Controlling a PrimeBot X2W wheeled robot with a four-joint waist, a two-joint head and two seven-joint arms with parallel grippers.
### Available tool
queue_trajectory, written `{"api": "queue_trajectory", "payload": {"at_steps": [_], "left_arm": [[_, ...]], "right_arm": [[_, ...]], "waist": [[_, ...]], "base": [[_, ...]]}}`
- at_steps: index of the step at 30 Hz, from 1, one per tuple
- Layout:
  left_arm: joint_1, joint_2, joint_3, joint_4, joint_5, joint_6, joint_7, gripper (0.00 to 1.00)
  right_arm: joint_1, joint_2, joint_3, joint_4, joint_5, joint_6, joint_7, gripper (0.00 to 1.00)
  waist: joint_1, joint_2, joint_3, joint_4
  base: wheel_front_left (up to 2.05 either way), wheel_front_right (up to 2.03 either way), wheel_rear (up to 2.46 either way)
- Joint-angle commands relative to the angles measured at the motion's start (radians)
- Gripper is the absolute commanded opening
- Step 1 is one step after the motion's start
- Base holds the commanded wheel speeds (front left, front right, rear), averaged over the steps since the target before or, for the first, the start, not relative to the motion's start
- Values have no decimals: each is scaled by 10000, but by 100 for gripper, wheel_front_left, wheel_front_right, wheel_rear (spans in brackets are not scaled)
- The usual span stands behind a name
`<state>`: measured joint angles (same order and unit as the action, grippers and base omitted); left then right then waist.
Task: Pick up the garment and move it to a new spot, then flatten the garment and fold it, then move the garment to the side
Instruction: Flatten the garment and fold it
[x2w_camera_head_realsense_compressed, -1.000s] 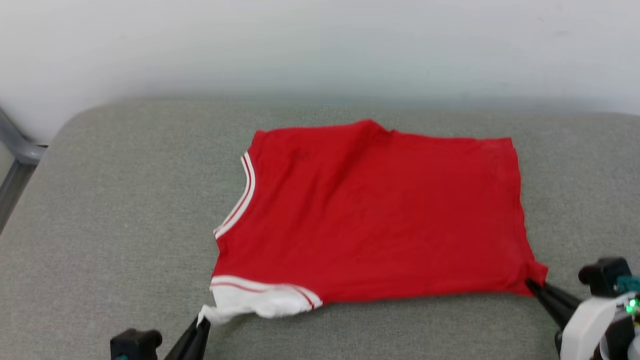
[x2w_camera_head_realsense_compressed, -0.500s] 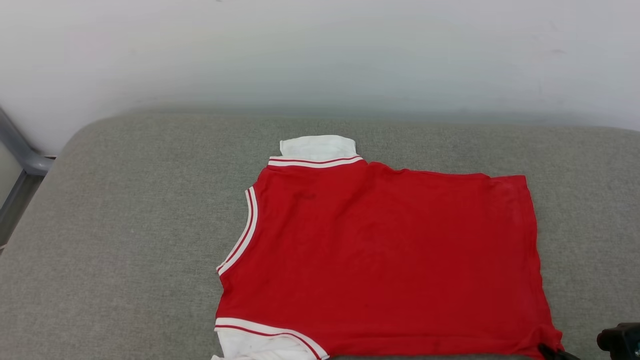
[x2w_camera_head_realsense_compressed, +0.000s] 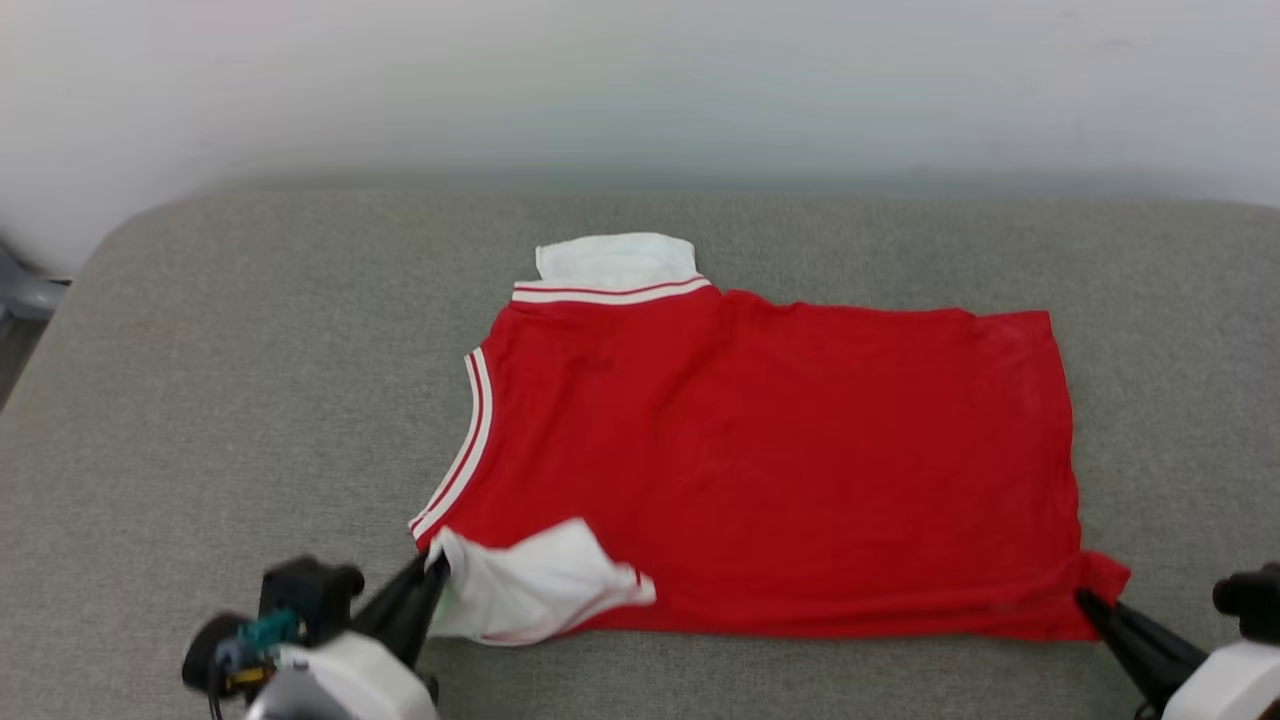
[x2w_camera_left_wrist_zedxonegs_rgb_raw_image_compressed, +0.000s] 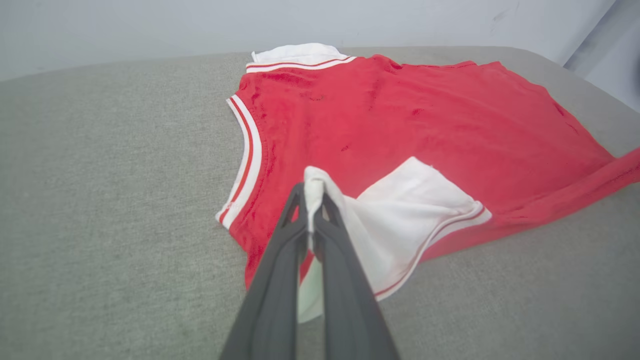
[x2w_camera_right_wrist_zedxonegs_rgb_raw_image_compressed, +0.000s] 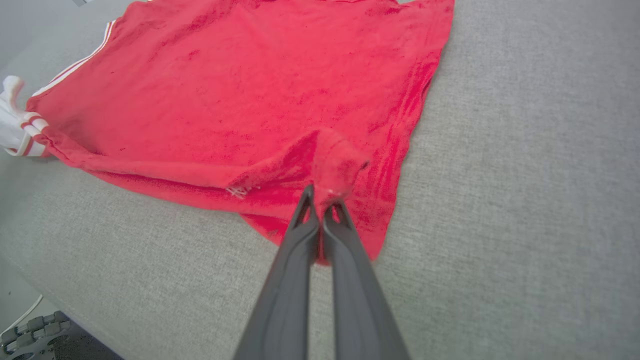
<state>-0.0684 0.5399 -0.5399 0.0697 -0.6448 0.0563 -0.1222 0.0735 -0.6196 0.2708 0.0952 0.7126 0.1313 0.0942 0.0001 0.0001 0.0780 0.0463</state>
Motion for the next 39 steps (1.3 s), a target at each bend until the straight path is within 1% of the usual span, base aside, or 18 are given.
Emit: {"api": "queue_trajectory", "payload": {"at_steps": [1,8,11,15,17,24,29,31,32,33,34,39], "left_arm": [[-328,59,20,66,82,-72,32,0],[-2600,34,90,1152,450,-642,299,0],[-3437,-18,70,1826,549,-925,298,0],[-4345,-112,-173,2802,873,-1187,293,0],[-4673,-301,-240,3349,796,-1348,267,0],[-5305,-731,-625,5306,692,-1683,49,0],[-5388,-1038,-926,6401,428,-1798,-293,0],[-5480,-1060,-1038,6793,314,-1834,-482,0],[-5509,-1143,-1058,6972,204,-1828,-559,0],[-5530,-1207,-1081,7133,112,-1838,-612,50],[-5578,-1230,-1131,7243,81,-1845,-641,100],[-5884,-1184,-1463,7238,-194,-1854,-864,100]], "right_arm": [[-254,73,-81,-74,23,-11,68,0],[-1343,298,-357,-6,126,-12,430,0],[-1943,384,-253,196,146,-12,563,0],[-2691,517,30,690,134,-12,763,0],[-2989,577,218,1010,136,-12,867,0],[-3737,713,781,2284,-96,-12,858,0],[-3928,780,1223,2908,-14,-13,610,0],[-3977,795,1295,3014,23,-13,431,0],[-3978,822,1277,3075,105,-15,358,31],[-3983,820,1277,3073,153,-15,273,100],[-3994,822,1206,3038,191,-15,139,100],[-3642,692,872,2545,135,-12,-460,100]], "waist": [[-1,-1,212,-107],[-1,-1,1002,-296],[-1,-1,1343,-424],[-1,-1,1750,-494],[-1,-1,1913,-492],[-1,-1,2243,-505],[-1,-1,2240,-508],[-1,-1,2194,-525],[-1,-1,2146,-514],[-1,-1,2088,-489],[-1,-1,2019,-464],[-1,-1,1547,-278]], "base": [[0,0,0],[0,0,0],[0,0,0],[0,0,0],[0,0,0],[0,0,0],[0,0,0],[0,0,0],[0,0,0],[0,0,0],[0,0,0],[0,0,0]]}}
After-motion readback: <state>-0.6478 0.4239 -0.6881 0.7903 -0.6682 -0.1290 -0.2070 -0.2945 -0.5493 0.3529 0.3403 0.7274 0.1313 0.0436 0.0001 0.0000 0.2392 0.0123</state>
